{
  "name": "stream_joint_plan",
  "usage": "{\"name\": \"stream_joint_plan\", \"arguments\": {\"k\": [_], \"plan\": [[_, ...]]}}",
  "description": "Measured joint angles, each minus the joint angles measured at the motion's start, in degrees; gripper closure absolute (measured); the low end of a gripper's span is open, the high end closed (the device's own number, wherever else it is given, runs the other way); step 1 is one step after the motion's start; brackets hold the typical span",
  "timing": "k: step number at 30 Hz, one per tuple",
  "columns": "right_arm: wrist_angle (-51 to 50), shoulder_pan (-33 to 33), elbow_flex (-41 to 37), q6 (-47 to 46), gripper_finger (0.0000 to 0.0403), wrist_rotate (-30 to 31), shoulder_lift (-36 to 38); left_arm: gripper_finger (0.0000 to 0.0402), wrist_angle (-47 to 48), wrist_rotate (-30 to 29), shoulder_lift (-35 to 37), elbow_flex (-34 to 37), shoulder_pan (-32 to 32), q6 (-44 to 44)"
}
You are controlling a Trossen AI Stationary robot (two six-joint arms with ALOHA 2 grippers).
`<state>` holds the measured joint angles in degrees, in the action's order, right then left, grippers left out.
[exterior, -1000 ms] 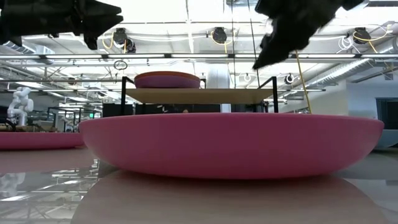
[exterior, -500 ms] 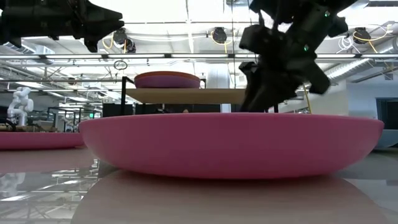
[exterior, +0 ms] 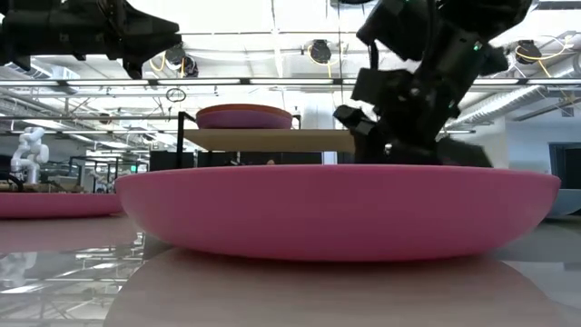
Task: Place and stack plates onto a shelf
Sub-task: Stack the black plate on top of the orange plate on the shelf
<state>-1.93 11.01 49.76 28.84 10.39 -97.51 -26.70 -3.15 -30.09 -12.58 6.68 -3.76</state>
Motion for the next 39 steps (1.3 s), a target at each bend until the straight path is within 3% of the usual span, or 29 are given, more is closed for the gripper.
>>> {"name": "stream_joint_plan", "arguments": {"k": [9, 16, 22, 30, 35, 39], "plan": [[6.07, -0.09, 0.04, 5.14, 0.0299, 3.47, -4.51, 0.0282, 0.73, -0.01, -0.33, 0.00, 0.00, -0.01], [7.69, 0.02, -0.10, 6.84, 0.0392, 4.97, -3.25, 0.0282, 0.89, 0.02, -1.66, -0.02, 0.00, 0.18], [9.59, 0.62, -0.11, 8.83, 0.0398, 7.83, -0.85, 0.0282, 0.59, -0.01, -2.38, -0.02, 0.06, 0.38], [27.74, 1.84, -0.09, 16.86, 0.0400, 7.94, 4.18, 0.0282, -0.72, -0.42, -2.43, -0.04, 0.04, 1.19], [43.15, -1.89, 0.20, 26.26, 0.0401, 10.81, 4.36, 0.0282, -0.81, -1.52, -2.43, -0.04, 0.04, 1.31], [39.29, -8.61, 6.86, 25.10, 0.0402, 10.42, 4.41, 0.0282, -3.28, -3.01, -2.43, -0.04, 0.04, 1.96]]}}
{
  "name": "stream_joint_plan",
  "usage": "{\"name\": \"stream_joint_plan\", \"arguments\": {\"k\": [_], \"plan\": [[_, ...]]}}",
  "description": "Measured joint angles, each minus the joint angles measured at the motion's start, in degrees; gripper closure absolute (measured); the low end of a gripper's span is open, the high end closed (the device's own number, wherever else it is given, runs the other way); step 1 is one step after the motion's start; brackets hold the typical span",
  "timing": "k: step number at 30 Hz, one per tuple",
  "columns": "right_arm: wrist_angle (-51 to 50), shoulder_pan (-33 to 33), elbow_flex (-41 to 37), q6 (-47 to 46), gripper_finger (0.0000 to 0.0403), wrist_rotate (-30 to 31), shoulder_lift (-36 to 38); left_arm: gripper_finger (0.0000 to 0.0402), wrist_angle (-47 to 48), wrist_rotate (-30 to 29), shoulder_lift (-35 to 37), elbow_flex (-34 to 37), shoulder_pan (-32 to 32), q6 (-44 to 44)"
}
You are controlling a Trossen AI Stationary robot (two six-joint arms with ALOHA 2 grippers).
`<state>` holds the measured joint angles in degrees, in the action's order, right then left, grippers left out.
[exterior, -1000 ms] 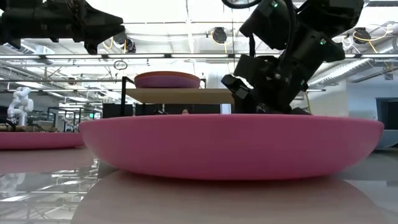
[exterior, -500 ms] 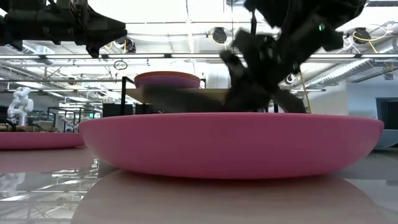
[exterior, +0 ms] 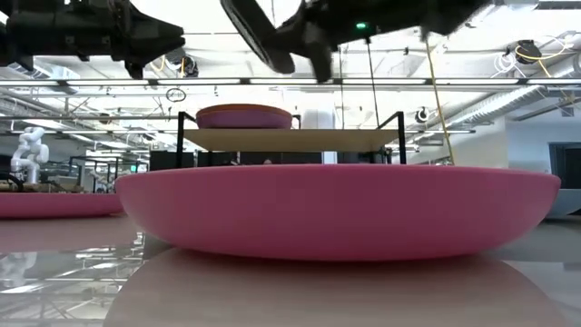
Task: Place and stack plates onto a shelf
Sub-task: Stack the black plate on top of the orange plate on the shelf
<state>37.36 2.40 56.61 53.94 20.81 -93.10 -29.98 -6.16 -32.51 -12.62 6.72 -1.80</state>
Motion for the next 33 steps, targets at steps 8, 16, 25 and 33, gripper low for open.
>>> {"name": "stream_joint_plan", "arguments": {"k": [8, 16, 25, 33], "plan": [[-15.58, -10.82, 14.08, -6.29, 0.0402, -10.25, 0.00, 0.0282, -0.57, -0.01, 0.00, 0.00, 0.02, 1.06], [-15.47, -14.66, 15.25, -12.73, 0.0402, -19.21, -0.88, 0.0282, -0.63, -0.03, 0.00, 0.00, 0.04, 1.30], [-14.62, -16.62, 20.83, -11.76, 0.0402, -19.60, -9.46, 0.0282, -1.62, -0.36, -0.07, 0.00, 0.04, 1.70], [-33.33, -17.44, 29.69, -11.39, 0.0403, -19.32, -11.56, 0.0282, -1.14, -0.36, -0.11, 0.00, 0.07, 2.87]]}}
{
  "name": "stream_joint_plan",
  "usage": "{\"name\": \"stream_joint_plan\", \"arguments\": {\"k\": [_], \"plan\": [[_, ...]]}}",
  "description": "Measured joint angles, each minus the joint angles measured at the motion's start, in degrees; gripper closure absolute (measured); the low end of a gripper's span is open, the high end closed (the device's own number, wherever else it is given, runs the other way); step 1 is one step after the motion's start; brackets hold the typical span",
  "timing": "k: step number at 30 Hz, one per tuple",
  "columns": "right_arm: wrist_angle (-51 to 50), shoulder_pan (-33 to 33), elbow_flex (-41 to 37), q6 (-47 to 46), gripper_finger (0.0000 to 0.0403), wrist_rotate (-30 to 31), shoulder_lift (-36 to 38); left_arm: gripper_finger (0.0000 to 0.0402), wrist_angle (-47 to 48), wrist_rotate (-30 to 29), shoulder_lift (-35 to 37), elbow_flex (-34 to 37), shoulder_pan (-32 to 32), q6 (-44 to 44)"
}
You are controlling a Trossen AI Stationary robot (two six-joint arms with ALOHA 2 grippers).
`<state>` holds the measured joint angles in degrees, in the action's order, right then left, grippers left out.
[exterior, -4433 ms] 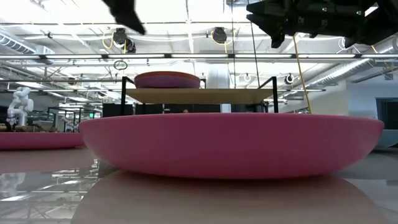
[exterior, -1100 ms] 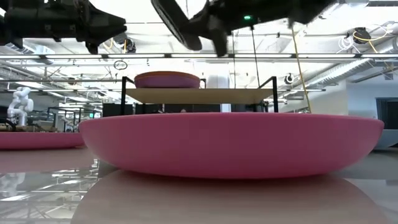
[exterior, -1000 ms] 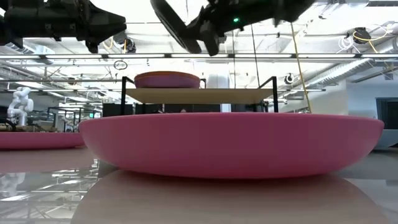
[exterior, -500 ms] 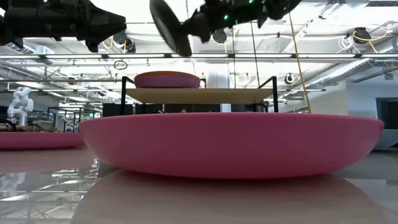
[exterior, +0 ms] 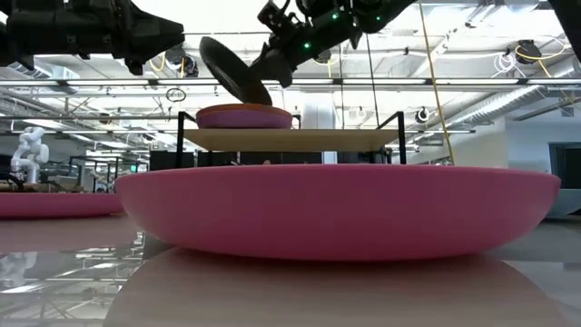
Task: Place and stack plates onto a shelf
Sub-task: Stack the black plate on top of the orange plate on the shelf
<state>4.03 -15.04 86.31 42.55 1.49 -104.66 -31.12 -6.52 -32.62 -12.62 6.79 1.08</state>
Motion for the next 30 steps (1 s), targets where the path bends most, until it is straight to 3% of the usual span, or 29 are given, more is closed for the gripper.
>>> {"name": "stream_joint_plan", "arguments": {"k": [6, 14, 27, 30], "plan": [[-3.25, 0.87, 0.04, -1.39, 0.0390, 6.22, 0.04, 0.0282, 0.22, -0.01, 0.00, 0.00, -0.01, -0.24], [-2.24, 1.88, -1.81, -1.15, 0.0355, 5.81, -0.20, 0.0282, 0.54, 0.00, 0.00, 0.00, 0.00, -1.40], [-0.55, 2.89, -2.06, -0.92, 0.0262, 6.12, -0.18, 0.0282, 1.03, 0.00, 0.00, 0.00, -0.02, -1.34], [1.48, 4.04, -2.06, 0.96, 0.0244, 10.06, -0.18, 0.0282, 1.07, 0.00, 0.00, 0.00, -0.02, -1.33]]}}
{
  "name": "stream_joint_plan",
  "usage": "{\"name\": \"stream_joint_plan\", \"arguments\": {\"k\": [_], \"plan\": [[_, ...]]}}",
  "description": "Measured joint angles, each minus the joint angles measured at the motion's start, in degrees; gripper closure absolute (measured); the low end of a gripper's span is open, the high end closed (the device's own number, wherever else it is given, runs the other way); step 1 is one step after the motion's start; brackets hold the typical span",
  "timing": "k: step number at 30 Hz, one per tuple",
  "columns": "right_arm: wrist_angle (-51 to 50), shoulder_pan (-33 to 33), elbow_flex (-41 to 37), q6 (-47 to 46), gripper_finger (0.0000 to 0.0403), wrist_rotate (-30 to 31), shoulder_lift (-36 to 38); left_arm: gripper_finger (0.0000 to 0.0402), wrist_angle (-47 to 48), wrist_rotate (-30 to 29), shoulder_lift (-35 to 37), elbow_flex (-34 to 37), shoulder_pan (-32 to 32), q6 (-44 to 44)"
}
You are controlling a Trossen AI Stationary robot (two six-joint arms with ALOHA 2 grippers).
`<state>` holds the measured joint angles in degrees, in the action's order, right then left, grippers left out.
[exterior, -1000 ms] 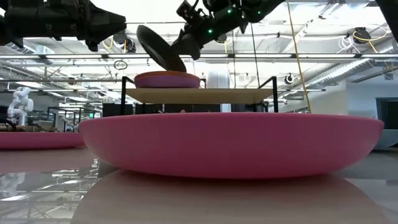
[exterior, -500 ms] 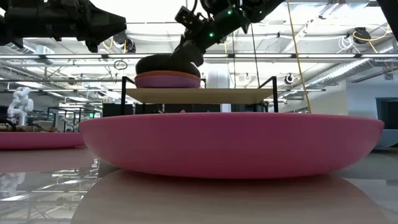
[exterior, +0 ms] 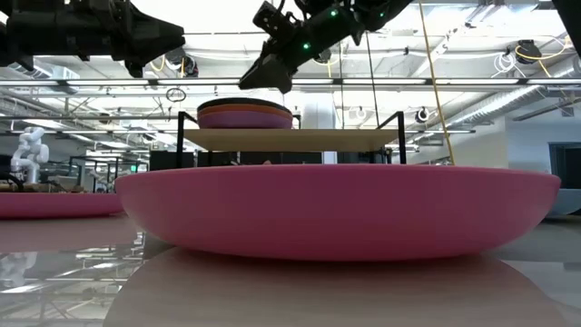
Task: Place and stack plates onto a shelf
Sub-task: Stack the black plate on top of the orange plate on the shelf, then stack the bottom pink plate on top of the black plate on the shelf
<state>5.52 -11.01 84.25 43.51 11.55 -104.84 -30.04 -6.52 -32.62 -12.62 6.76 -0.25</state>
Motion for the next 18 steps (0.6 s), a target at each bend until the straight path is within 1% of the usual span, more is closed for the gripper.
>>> {"name": "stream_joint_plan", "arguments": {"k": [4, 6, 8, 10, 12, 14, 18], "plan": [[0.38, 2.91, -0.11, 4.96, 0.0235, 6.43, 2.10, 0.0282, 1.65, 1.87, 0.01, 0.00, -0.24, 0.16], [0.42, 4.80, -0.11, 5.98, 0.0235, 8.50, 3.94, 0.0282, 3.58, 3.38, 0.00, -0.04, -1.12, 2.55], [0.19, 7.14, -0.11, 6.04, 0.0237, 11.64, 6.18, 0.0282, 9.71, 3.41, -0.03, -1.36, -3.23, 6.76], [0.22, 9.67, -0.11, 5.77, 0.0239, 14.83, 8.61, 0.0282, 15.70, 0.78, -0.88, -3.04, -6.24, 10.58], [-0.41, 12.38, -0.11, 5.33, 0.0242, 17.43, 11.37, 0.0282, 18.68, -2.86, -2.56, -4.50, -9.67, 13.79], [-0.54, 14.94, -0.09, 5.24, 0.0245, 18.56, 13.96, 0.0282, 18.95, -4.15, -5.50, -5.56, -13.36, 17.24], [-0.70, 19.65, -0.09, 3.25, 0.0247, 18.63, 18.56, 0.0282, 13.91, -5.39, -14.03, -8.78, -20.84, 26.30]]}}
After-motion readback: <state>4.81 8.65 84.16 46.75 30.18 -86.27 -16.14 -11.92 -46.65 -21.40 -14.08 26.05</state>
